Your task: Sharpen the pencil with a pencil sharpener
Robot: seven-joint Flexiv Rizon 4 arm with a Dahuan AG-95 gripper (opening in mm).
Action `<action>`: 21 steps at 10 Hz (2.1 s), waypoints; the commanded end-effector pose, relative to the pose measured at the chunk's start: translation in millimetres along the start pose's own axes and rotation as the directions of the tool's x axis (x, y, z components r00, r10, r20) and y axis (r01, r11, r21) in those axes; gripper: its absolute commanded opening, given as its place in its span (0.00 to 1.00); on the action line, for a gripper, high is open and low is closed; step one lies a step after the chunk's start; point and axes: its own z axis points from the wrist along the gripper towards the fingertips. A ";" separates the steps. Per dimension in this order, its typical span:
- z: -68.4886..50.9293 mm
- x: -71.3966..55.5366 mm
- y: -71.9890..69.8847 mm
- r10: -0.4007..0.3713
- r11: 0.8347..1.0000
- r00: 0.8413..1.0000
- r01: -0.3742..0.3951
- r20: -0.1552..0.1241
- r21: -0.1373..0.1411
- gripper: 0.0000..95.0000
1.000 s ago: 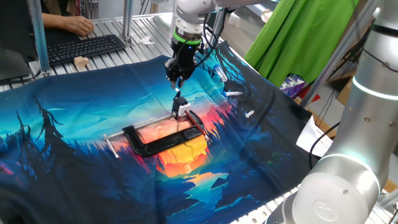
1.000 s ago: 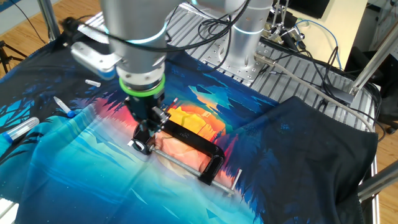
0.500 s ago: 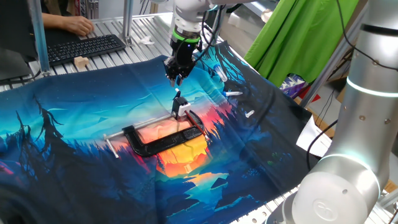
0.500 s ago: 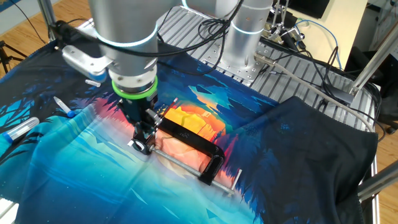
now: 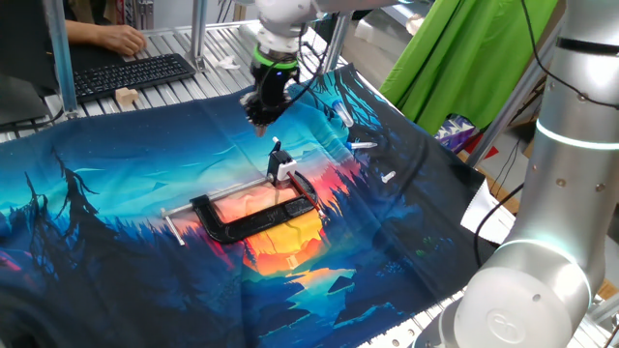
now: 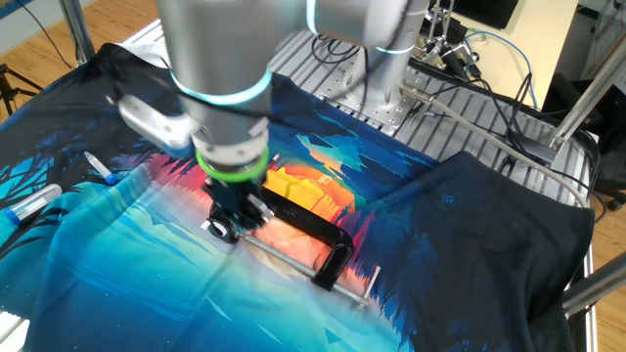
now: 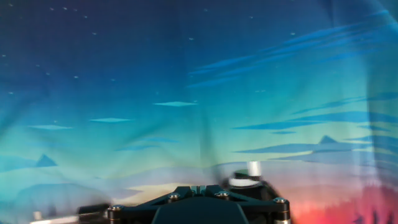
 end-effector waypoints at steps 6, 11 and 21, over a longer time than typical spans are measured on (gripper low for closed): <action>34.9 -5.9 2.2 -0.013 1.000 1.000 0.013 0.024 0.013 0.00; 39.0 -4.4 2.6 -0.017 1.000 1.000 0.017 0.017 0.025 0.00; 39.4 -4.2 2.4 -0.030 0.999 0.999 0.031 -0.037 0.026 0.00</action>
